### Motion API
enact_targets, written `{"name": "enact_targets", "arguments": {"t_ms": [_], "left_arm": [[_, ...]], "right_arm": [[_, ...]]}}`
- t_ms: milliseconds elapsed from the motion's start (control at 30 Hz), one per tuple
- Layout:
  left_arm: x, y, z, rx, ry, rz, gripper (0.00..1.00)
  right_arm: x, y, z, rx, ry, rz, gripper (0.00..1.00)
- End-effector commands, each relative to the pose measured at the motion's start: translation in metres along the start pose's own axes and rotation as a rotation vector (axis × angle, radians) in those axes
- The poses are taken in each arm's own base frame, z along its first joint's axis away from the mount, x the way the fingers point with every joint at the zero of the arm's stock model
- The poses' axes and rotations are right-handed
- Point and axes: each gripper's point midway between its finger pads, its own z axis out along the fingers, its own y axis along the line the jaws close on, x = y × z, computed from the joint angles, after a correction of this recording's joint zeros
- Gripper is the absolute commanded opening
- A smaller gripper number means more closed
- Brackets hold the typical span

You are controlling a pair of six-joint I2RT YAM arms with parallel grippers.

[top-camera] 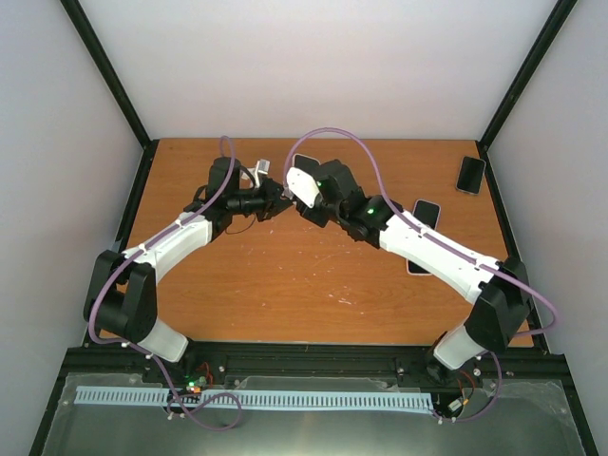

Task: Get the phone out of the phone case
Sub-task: Remove the phone case from the phone.

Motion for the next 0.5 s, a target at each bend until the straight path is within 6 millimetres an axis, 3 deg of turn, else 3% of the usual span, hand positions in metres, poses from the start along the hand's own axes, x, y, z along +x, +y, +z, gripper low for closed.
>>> {"name": "enact_targets", "arguments": {"t_ms": [0,133,333,467], "left_arm": [[-0.004,-0.050,-0.007,0.123,-0.006,0.127,0.01],[-0.002,-0.054,-0.008,0.141,0.006,0.132,0.01],[0.006,-0.064,-0.008,0.178,0.038,0.147,0.01],[0.005,-0.057,-0.006,0.155,0.028,0.136,0.01]], "right_arm": [[0.009,0.008,0.011,0.000,0.024,-0.030,0.47],[0.014,0.010,0.014,-0.001,0.035,-0.038,0.48],[0.029,-0.003,0.023,0.120,0.065,-0.101,0.47],[0.019,0.001,0.015,0.063,0.037,-0.059,0.48]]}}
